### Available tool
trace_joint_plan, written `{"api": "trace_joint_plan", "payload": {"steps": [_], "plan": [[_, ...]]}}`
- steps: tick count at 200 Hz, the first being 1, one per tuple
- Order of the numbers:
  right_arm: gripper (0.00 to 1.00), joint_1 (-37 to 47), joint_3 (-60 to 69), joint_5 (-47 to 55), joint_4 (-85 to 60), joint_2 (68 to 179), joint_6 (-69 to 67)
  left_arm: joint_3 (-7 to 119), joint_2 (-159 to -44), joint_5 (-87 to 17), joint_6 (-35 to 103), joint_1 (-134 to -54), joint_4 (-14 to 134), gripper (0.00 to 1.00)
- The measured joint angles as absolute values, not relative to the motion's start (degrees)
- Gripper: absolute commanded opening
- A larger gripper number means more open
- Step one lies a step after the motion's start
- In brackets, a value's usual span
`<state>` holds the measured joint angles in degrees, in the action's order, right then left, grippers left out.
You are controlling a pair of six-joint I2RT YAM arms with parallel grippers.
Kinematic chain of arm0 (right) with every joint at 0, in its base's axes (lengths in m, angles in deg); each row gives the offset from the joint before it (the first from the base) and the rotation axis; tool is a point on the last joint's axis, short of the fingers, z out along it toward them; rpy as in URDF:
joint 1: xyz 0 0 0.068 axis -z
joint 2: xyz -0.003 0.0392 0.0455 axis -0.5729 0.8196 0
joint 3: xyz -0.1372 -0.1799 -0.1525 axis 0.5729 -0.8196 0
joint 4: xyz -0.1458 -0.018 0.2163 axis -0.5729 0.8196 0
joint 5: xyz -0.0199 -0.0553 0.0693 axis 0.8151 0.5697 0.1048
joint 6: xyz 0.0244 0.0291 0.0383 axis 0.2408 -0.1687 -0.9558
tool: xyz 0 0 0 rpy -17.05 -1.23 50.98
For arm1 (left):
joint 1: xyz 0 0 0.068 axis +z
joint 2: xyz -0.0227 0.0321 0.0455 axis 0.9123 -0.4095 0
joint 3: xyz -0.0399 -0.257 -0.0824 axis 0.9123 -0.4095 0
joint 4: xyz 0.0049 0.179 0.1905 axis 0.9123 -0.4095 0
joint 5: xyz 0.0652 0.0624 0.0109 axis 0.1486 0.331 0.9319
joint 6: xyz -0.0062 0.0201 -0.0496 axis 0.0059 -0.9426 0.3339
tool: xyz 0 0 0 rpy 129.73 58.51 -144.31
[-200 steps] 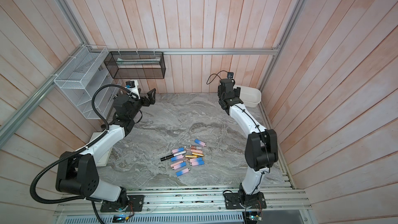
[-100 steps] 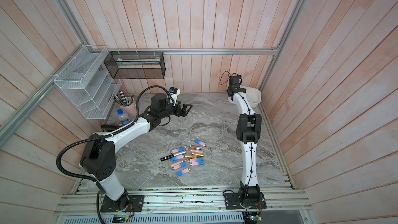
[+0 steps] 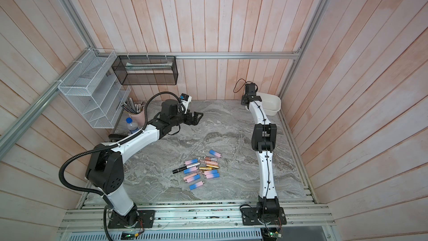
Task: Put the lipstick into the storage box
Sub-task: Move the storage box to the center of the board.
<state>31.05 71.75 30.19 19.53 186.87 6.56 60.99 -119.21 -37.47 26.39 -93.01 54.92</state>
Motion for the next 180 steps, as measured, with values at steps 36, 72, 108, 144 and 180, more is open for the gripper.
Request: {"api": "trace_joint_plan", "payload": {"steps": [36, 72, 108, 144, 180], "plan": [[0.69, 31.03, 71.75, 27.82, 20.36, 187.44, 5.23, 60.99, -119.23, -37.56, 26.69, -91.54, 55.33, 1.0], [0.48, 30.96, 71.75, 27.28, 20.89, 187.76, 4.84, 60.22, -119.23, -37.58, 27.59, -90.63, 56.99, 1.0], [0.04, 30.88, 71.75, 26.4, 21.09, 187.76, 4.55, 58.41, -119.23, -37.58, 28.77, -90.63, 57.61, 1.0], [0.0, 30.57, 71.99, 26.51, 21.48, 187.72, 4.68, 55.26, -119.17, -37.56, 29.97, -90.63, 59.22, 1.0], [0.0, 29.72, 68.96, 26.4, 22.59, 185.51, 5.12, 50.76, -117.77, -37.56, 31.24, -90.63, 60.51, 1.0]]}}
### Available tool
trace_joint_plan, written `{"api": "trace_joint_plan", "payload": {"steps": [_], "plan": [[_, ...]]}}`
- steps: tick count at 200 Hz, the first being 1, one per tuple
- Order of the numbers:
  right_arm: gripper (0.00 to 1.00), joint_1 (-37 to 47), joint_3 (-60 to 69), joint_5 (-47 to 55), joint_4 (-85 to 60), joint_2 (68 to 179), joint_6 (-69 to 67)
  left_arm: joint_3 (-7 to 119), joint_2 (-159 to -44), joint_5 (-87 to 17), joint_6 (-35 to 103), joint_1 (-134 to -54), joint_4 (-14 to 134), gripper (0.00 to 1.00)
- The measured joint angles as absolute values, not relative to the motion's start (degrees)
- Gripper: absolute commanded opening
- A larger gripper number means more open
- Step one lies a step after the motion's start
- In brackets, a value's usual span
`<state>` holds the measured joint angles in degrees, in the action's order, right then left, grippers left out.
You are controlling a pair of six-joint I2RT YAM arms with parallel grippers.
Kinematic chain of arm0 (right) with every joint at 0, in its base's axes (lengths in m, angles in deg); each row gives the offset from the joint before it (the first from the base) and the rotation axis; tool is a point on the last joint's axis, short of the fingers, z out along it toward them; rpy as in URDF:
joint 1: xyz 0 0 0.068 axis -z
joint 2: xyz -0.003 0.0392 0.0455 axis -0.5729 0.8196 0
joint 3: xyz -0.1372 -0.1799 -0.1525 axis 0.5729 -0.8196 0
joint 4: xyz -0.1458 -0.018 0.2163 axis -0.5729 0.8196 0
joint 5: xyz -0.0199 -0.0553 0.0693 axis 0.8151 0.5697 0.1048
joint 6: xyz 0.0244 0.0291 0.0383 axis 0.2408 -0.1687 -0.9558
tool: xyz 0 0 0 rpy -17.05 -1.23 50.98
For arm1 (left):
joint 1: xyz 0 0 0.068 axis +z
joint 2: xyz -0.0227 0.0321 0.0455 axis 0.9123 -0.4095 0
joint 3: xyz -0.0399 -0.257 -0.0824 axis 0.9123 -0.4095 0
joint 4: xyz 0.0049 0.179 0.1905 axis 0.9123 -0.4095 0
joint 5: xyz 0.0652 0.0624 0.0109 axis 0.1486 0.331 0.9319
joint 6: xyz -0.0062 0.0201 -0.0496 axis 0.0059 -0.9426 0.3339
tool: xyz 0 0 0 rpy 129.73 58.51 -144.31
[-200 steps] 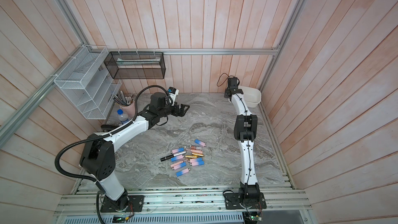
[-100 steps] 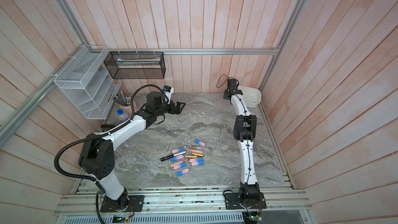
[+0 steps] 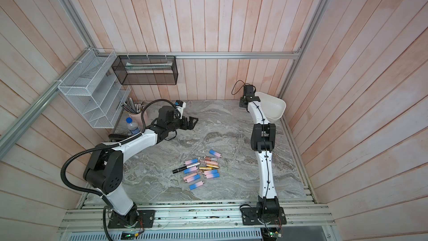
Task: Put the lipstick into the storage box
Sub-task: Move the storage box to the center of the board.
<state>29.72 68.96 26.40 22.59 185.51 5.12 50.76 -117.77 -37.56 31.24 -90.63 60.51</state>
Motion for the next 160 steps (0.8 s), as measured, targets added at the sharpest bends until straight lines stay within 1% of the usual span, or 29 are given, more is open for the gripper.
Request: {"api": "trace_joint_plan", "payload": {"steps": [43, 75, 121, 145, 160], "plan": [[0.0, 26.59, 62.81, 20.79, 27.14, 180.16, 6.0, 45.99, -112.92, -37.41, 32.29, -90.63, 62.5, 1.0], [0.0, 22.15, 56.43, 15.56, 29.96, 175.17, 5.93, 41.89, -108.7, -36.38, 32.75, -90.63, 64.29, 1.0], [0.0, 10.35, 45.22, 11.65, 29.98, 166.23, 4.51, 35.9, -103.17, -33.56, 32.72, -90.63, 64.69, 1.0], [0.0, 4.32, 42.79, 9.66, 29.0, 164.18, 2.81, 34.06, -100.57, -31.92, 32.68, -90.58, 64.62, 1.0], [0.0, 2.0, 42.66, 8.68, 28.25, 164.2, 1.84, 33.3, -99.25, -31.11, 32.68, -90.47, 64.45, 1.0]]}}
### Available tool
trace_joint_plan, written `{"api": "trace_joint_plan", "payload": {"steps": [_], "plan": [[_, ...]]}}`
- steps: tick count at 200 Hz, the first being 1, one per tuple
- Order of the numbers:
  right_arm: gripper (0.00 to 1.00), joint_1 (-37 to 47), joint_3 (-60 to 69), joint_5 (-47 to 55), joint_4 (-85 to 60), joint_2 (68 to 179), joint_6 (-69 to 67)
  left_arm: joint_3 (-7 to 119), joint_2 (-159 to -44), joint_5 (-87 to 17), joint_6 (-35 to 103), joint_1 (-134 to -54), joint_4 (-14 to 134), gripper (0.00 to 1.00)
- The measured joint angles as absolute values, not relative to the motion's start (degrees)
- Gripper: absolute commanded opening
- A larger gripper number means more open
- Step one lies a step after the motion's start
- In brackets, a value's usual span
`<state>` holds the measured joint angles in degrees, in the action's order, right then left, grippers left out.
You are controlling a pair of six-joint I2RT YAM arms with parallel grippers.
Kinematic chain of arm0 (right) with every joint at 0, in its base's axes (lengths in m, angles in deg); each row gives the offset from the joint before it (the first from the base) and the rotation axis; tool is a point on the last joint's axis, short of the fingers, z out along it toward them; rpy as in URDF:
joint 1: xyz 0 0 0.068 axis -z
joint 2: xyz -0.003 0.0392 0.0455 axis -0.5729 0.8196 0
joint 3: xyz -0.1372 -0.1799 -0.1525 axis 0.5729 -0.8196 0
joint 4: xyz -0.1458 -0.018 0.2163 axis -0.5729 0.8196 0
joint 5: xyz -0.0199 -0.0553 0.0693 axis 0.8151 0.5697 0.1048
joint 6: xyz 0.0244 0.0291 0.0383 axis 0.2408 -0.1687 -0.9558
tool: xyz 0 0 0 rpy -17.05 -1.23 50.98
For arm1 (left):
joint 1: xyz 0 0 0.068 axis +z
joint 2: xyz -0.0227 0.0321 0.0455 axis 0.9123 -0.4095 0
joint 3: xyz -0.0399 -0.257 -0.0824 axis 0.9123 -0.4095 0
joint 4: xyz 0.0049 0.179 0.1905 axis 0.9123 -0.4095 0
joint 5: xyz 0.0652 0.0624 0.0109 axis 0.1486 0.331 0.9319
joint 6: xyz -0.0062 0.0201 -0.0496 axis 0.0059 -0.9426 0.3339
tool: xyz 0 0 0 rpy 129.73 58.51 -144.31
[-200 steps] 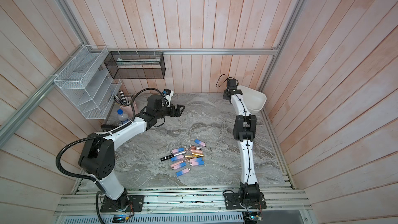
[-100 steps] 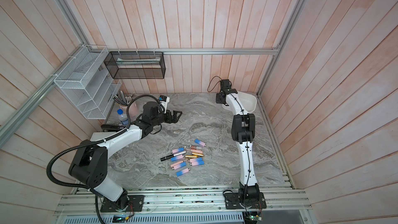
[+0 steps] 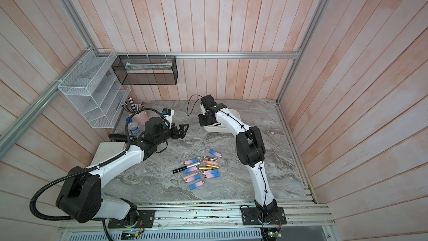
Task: Put the lipstick into the storage box
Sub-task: Move the storage box to the center of the board.
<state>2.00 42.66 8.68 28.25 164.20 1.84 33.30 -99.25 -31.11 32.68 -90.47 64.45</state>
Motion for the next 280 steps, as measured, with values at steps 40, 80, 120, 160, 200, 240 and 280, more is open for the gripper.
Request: {"api": "trace_joint_plan", "payload": {"steps": [40, 80, 120, 160, 200, 240, 280], "plan": [[0.26, 0.87, 45.35, 6.36, 27.82, 166.02, -0.04, 31.94, -96.63, -29.58, 32.64, -89.88, 63.33, 1.0], [0.46, 0.47, 45.85, 4.9, 27.12, 166.37, 0.53, 31.55, -95.17, -28.53, 32.42, -89.75, 61.61, 1.0], [0.47, 0.28, 41.61, 6.58, 25.81, 162.3, 1.25, 31.44, -94.23, -28.64, 32.2, -89.77, 60.8, 1.0], [0.48, 2.66, 31.87, 10.51, 24.78, 152.57, 1.67, 31.39, -94.23, -29.65, 32.31, -89.75, 60.49, 1.0], [0.5, 13.48, 20.83, 11.83, 22.64, 145.6, 0.93, 31.09, -95.45, -32.29, 32.92, -89.86, 62.26, 1.0], [0.51, 22.7, 15.91, 11.93, 20.25, 142.61, -0.82, 33.49, -101.55, -34.74, 33.36, -91.39, 63.01, 1.0], [0.51, 23.95, 14.84, 10.65, 17.59, 142.56, -2.07, 39.61, -107.47, -36.95, 34.32, -92.94, 63.49, 1.0]]}}
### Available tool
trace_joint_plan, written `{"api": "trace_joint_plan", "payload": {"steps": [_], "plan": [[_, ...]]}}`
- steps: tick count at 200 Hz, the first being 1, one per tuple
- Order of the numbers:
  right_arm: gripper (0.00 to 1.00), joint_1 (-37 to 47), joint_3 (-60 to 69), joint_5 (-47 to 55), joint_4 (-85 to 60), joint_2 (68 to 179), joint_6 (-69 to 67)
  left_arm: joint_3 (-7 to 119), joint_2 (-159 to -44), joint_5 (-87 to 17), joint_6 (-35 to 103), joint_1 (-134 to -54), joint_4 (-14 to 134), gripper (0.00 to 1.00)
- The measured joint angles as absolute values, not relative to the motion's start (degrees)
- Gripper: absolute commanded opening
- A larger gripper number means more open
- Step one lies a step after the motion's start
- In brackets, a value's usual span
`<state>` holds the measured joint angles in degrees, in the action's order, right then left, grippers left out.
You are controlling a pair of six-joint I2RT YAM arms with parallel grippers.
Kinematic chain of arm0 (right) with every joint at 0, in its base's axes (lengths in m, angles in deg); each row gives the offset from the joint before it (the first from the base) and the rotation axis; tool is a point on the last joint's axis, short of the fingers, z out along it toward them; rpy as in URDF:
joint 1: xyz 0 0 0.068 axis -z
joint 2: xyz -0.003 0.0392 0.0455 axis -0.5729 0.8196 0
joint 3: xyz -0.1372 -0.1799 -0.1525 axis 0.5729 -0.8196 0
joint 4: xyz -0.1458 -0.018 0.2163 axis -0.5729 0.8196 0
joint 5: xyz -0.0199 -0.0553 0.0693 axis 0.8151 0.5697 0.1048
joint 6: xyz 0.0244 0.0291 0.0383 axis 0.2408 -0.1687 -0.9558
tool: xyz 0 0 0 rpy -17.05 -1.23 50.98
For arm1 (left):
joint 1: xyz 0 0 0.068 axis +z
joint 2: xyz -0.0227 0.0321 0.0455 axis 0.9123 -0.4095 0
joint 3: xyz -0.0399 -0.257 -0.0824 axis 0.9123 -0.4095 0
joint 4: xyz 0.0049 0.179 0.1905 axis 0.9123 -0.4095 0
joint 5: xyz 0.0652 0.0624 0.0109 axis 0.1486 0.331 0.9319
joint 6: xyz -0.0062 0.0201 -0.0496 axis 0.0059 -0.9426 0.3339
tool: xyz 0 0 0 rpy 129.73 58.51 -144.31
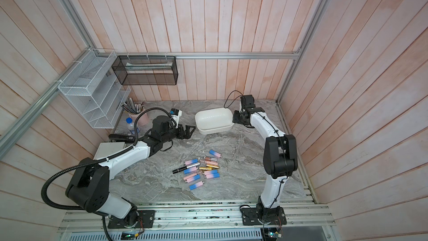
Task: Put the lipstick into the storage box
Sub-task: Move the storage box to the center of the board.
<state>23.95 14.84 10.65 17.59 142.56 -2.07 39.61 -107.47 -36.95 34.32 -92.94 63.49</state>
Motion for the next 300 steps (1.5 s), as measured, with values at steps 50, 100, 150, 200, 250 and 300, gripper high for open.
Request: {"api": "trace_joint_plan", "payload": {"steps": [50, 100, 150, 200, 250, 300], "plan": [[0.51, 23.88, 11.6, 6.84, 11.8, 144.71, -4.41, 42.45, -109.96, -39.07, 34.87, -93.18, 63.38, 1.0], [0.49, 23.88, 11.6, 3.83, 9.52, 150.69, -6.4, 42.48, -111.25, -39.55, 35.3, -93.18, 62.94, 1.0], [0.47, 22.42, 11.3, 2.34, 8.95, 150.96, -7.75, 42.48, -112.11, -39.55, 35.72, -93.18, 62.28, 1.0], [0.46, 16.93, 11.36, 0.88, 8.52, 150.96, -9.89, 42.48, -112.94, -39.57, 35.7, -93.16, 62.31, 1.0], [0.46, 14.85, 12.52, -0.87, 9.22, 150.91, -11.93, 42.63, -114.62, -40.38, 35.65, -92.75, 62.09, 1.0], [0.46, 12.32, 10.73, -2.71, 9.39, 149.34, -13.81, 42.59, -114.62, -40.82, 35.65, -90.12, 62.11, 1.0]]}}
